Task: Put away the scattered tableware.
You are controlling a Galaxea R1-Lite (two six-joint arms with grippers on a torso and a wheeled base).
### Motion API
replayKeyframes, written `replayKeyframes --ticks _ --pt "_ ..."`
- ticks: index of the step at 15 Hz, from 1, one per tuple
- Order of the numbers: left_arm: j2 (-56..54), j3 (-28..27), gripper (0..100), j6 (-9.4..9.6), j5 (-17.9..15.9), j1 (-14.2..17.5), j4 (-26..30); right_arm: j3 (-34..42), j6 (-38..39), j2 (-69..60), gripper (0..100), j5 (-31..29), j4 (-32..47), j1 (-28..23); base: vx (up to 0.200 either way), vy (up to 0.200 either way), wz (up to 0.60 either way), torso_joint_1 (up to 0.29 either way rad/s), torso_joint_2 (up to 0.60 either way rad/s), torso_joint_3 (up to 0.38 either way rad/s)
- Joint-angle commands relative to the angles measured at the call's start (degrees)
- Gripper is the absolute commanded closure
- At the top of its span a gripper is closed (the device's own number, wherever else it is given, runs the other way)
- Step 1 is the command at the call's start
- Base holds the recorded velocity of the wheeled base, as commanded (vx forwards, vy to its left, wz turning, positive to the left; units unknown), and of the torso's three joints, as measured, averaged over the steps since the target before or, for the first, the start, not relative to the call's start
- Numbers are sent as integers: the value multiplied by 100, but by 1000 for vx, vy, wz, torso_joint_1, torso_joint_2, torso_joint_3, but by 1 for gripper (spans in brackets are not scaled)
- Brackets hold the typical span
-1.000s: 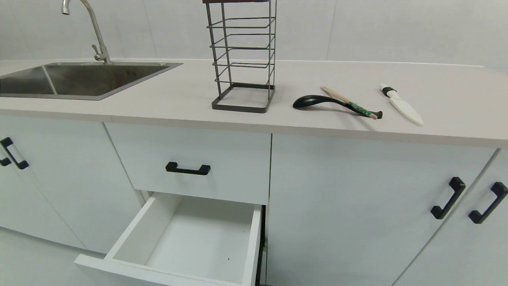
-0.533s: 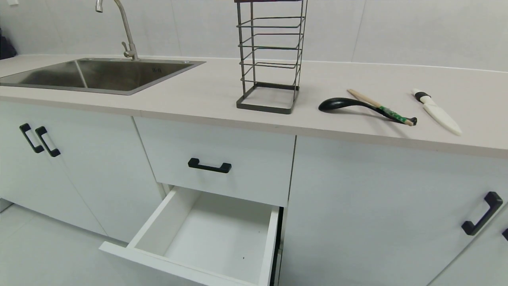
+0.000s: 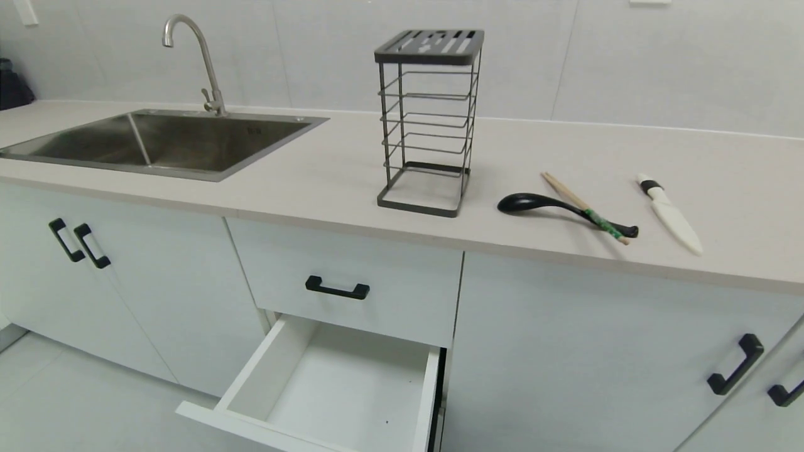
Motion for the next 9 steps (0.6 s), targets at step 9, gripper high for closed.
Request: replayKeyframes --ticks 9 --pt "7 0 0 2 -2 9 1 2 16 9 100 2 4 1 0 0 0 220 -483 -268"
